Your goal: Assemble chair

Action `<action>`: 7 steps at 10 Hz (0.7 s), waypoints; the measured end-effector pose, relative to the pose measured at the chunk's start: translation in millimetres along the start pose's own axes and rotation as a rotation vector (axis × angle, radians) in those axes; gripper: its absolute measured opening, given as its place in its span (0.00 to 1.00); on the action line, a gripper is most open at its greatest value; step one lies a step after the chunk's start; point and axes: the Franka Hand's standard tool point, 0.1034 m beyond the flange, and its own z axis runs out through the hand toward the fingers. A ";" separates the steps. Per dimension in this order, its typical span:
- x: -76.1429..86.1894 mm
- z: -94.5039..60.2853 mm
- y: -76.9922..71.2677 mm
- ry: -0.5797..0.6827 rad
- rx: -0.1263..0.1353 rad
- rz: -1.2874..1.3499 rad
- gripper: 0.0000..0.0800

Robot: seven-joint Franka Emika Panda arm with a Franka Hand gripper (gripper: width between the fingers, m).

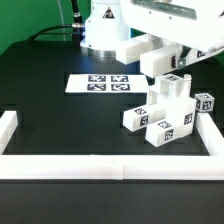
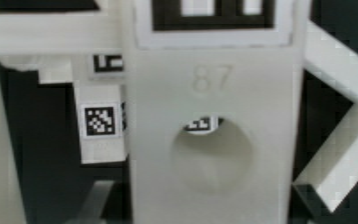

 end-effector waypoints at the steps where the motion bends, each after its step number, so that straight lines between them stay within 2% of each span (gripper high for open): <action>1: 0.1 0.6 0.2 0.000 -0.001 0.000 0.36; 4: -1.0 1.9 0.1 -0.001 -0.003 -0.001 0.36; 7: -12.0 5.8 -3.0 0.000 -0.012 0.011 0.36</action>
Offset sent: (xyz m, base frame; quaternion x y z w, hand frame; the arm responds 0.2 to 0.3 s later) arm 0.0000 0.0000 0.0000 0.0000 0.0000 0.0000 1.0000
